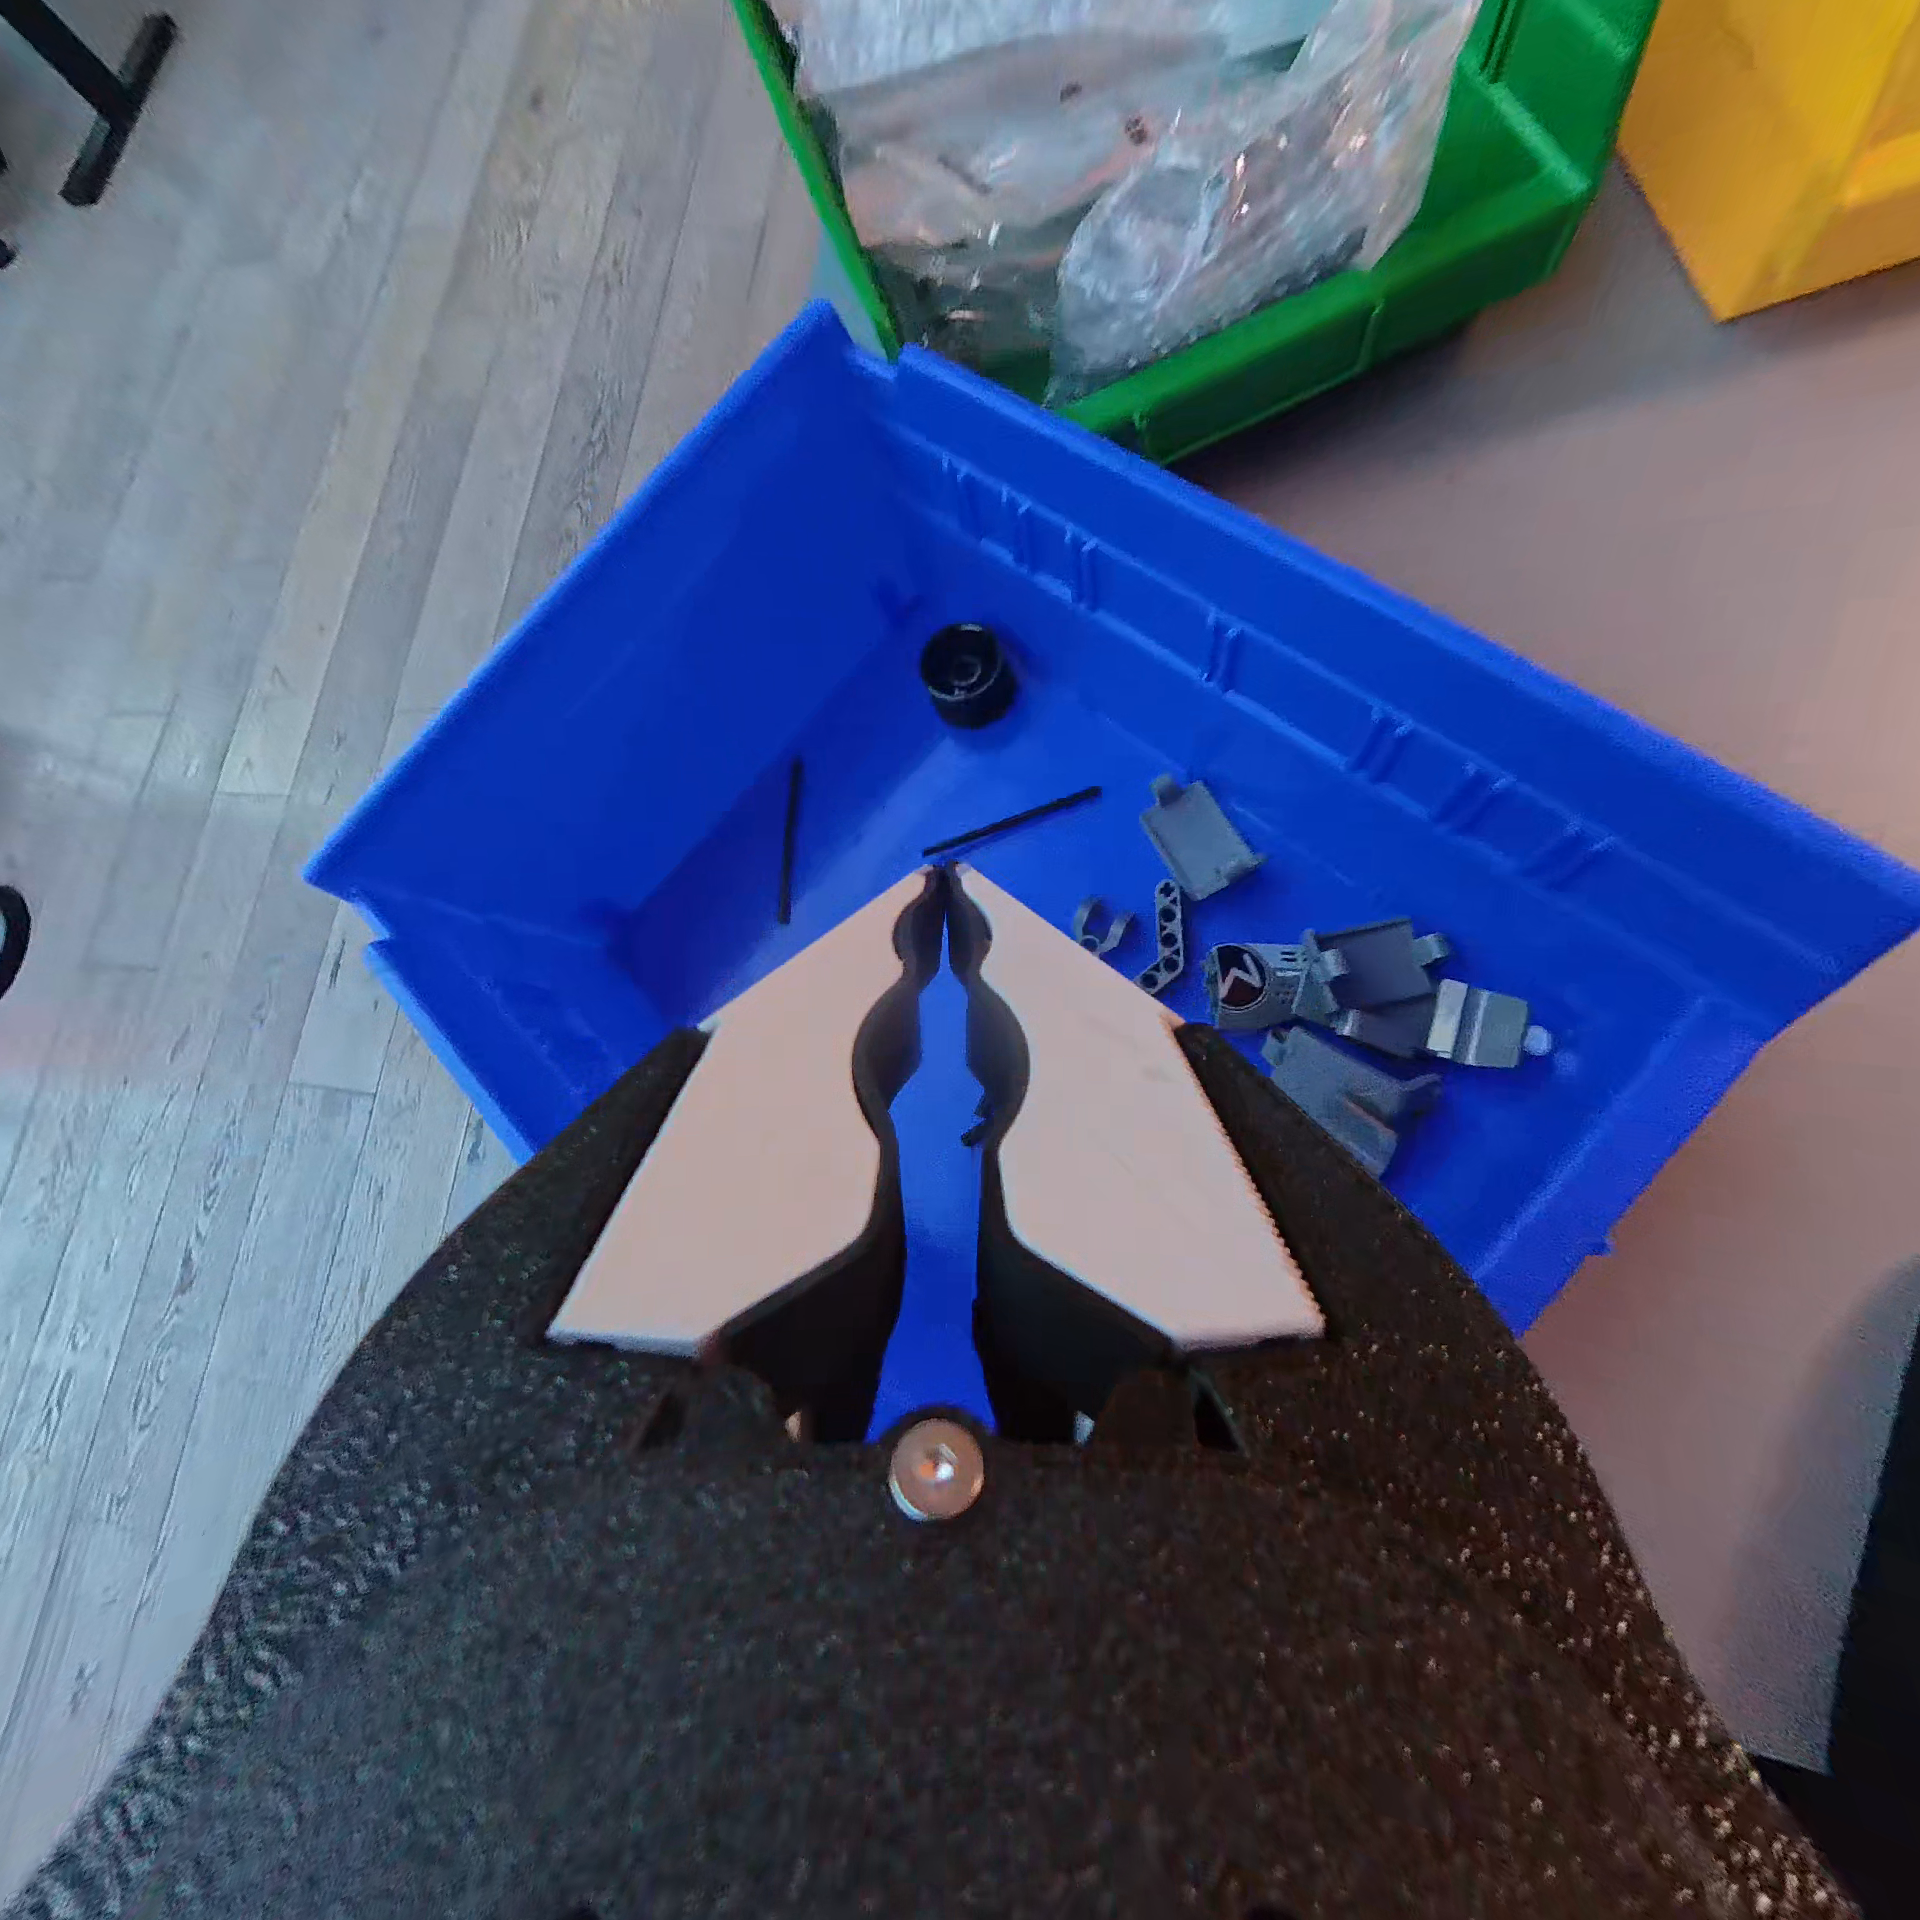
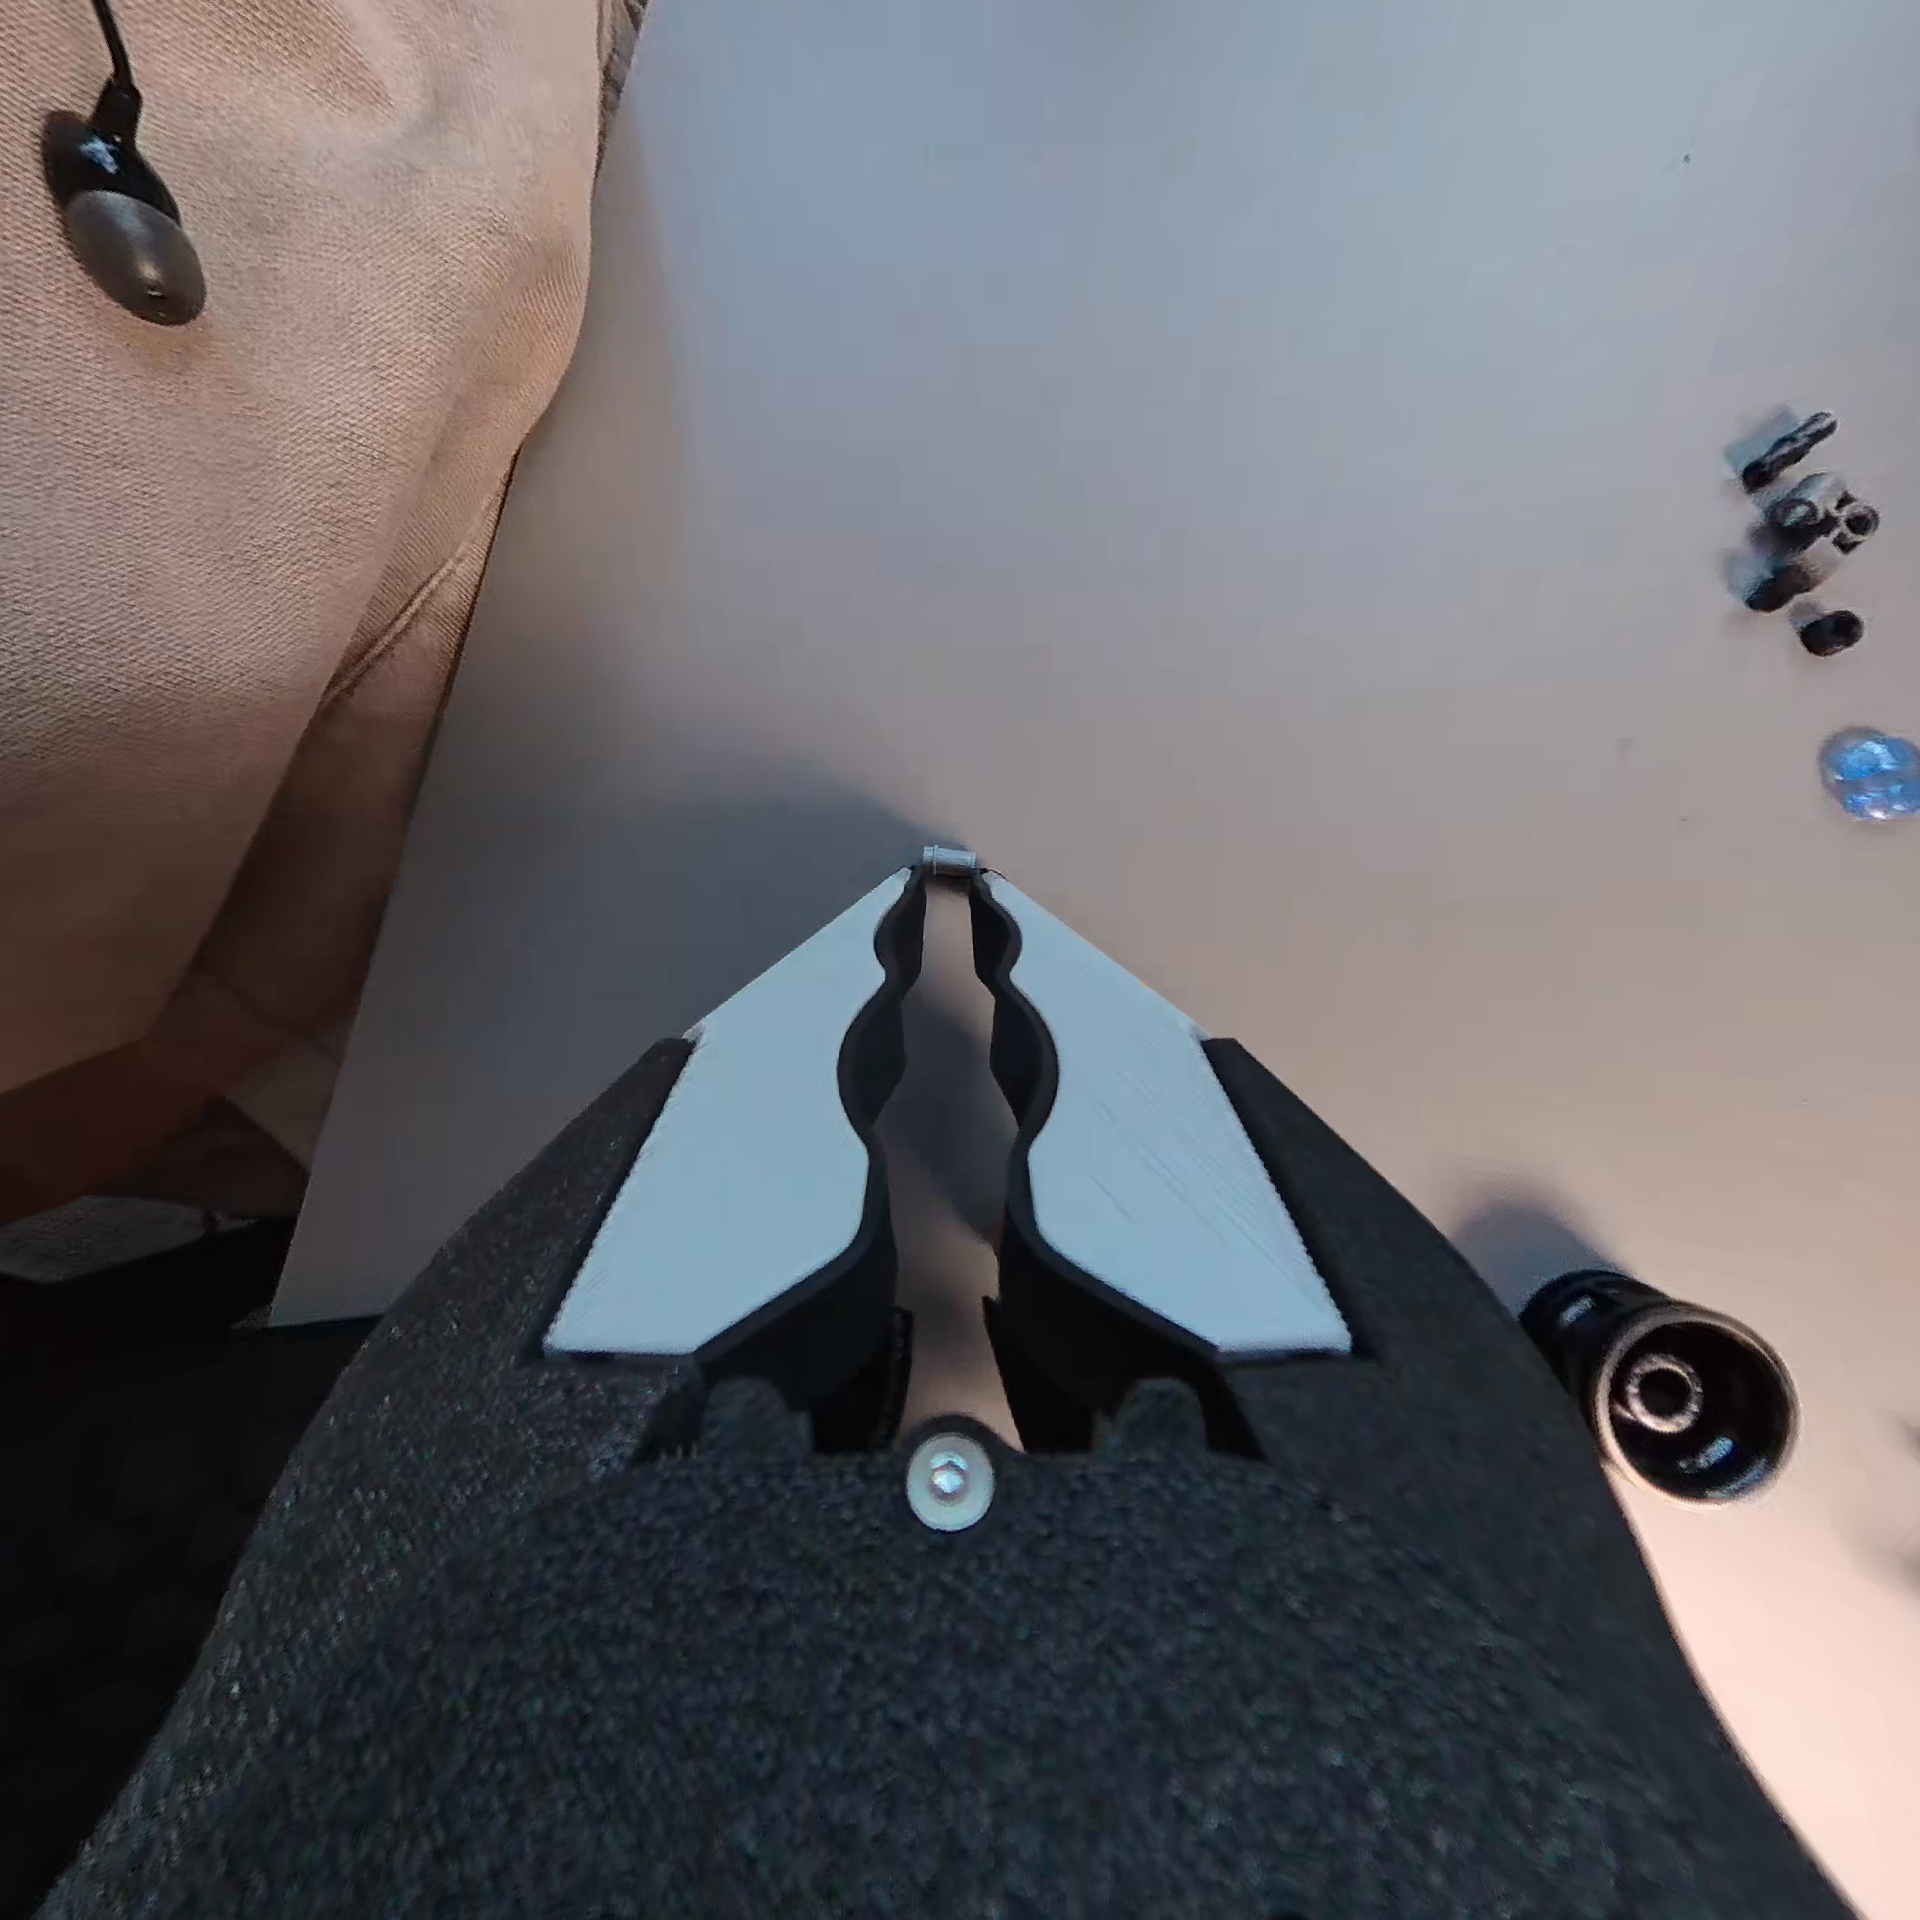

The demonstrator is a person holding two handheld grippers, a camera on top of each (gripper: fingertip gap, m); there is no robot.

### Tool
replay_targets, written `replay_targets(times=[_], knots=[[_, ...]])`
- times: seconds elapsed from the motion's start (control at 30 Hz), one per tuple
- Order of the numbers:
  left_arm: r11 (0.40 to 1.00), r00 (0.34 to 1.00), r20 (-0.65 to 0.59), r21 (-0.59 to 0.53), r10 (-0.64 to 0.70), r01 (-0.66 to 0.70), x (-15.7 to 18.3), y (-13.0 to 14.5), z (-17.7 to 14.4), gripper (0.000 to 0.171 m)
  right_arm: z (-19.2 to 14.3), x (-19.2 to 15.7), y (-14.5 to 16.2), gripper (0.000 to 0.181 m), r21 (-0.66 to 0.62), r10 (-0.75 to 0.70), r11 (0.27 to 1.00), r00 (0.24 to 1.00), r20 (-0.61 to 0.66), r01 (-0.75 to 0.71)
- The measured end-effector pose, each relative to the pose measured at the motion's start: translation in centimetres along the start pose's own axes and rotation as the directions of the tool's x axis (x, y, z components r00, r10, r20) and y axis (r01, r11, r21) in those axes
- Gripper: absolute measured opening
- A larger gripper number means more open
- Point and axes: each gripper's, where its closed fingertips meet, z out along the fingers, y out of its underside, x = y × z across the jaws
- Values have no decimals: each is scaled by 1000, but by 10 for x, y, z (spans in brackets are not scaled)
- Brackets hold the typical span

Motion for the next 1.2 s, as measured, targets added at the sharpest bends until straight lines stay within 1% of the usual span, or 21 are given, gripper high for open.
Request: replay_targets(times=[0.1,0.17,0.23,0.27,0.33,0.37,0.57,0.67,0.77,1.0,1.07,1.1,1.17,1.2], knots=[[998,1000,22,-60,16,-15,-7,11,15,0,1,0,-1,7,-18,16,1000,1000,10,-15],[995,999,30,-96,30,-27,-10,16,24,0,2,2,-2,3,-24,29,999,1000,7,-29],[991,998,35,-130,42,-37,-14,20,33,0,2,3,-2,2,-27,44,999,999,7,-44],[989,998,40,-143,48,-42,-16,21,37,0,3,2,-3,5,-28,50,998,999,11,-49],[985,998,36,-164,55,-48,-18,24,44,0,4,-3,-6,17,-26,64,998,998,29,-64],[984,998,33,-170,57,-51,-19,25,47,0,5,-2,-7,18,-24,69,997,997,19,-68],[977,996,34,-199,82,-74,-25,28,54,0,10,15,-17,17,19,95,995,992,-81,-94],[972,996,32,-223,86,-77,-30,32,57,0,14,16,-19,13,7,89,996,993,-73,-89],[968,996,22,-239,87,-79,-31,34,60,0,18,18,-24,13,1,84,996,994,-73,-84],[945,988,23,-296,155,-142,-32,39,67,0,21,23,-29,8,-16,58,998,995,-77,-60],[938,985,16,-310,170,-157,-31,41,69,0,20,38,-35,8,4,48,999,993,-111,-48],[935,985,5,-316,172,-161,-29,41,70,0,17,54,-41,8,29,57,998,986,-158,-53],[930,985,-6,-329,175,-167,-28,41,73,0,10,101,-55,8,93,102,993,952,-290,-78],[927,984,-7,-334,178,-170,-28,40,75,0,5,129,-62,8,133,133,987,920,-369,-89]])
